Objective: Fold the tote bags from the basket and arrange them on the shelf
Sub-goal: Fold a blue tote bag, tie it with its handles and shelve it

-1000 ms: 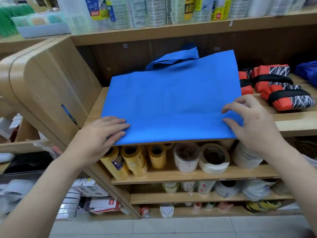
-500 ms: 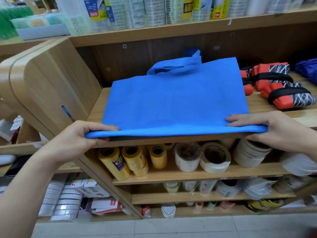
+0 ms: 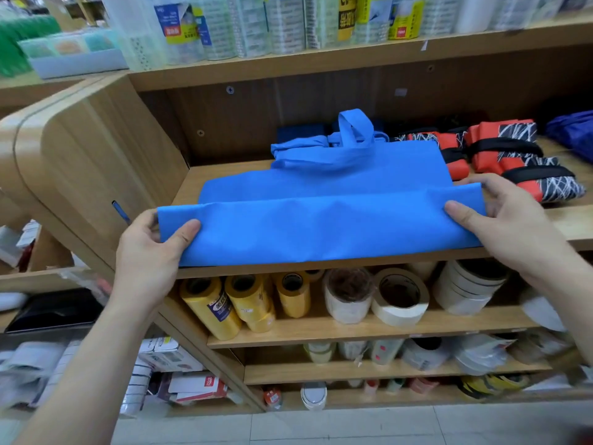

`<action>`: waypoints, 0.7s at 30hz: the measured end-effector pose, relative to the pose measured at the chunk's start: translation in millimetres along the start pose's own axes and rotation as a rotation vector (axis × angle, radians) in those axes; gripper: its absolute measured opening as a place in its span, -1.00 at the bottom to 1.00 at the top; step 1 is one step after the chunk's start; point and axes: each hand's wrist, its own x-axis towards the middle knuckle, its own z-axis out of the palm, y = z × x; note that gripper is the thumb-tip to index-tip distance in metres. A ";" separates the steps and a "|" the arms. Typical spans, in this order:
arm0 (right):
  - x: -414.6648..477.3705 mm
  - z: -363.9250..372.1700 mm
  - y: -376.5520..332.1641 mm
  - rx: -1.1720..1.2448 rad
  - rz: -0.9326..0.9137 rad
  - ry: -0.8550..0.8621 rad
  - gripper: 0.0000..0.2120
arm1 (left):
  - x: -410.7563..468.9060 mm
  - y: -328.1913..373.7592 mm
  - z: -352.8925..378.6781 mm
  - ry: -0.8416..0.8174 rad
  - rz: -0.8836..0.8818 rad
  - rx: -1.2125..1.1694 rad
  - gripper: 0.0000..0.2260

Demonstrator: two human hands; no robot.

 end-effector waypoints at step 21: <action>-6.8 -5.2 26.9 -0.674 -0.421 -0.386 -0.21 | 11.3 -13.9 -19.0 -0.643 0.411 0.684 -0.27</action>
